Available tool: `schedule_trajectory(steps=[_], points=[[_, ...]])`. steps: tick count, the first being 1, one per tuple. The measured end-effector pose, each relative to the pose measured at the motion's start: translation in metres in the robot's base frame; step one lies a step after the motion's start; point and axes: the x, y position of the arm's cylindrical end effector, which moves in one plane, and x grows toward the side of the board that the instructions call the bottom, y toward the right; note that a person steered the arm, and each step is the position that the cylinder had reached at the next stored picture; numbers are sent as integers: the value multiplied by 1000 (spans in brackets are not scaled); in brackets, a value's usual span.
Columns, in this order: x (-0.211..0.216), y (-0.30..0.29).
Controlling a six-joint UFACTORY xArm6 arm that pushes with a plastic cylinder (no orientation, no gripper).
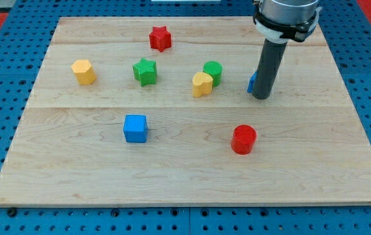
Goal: Move your arm towards red circle
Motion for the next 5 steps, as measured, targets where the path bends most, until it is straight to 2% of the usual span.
schedule_trajectory(steps=[1, 3, 5], points=[[2, 0], [130, 3], [136, -20]])
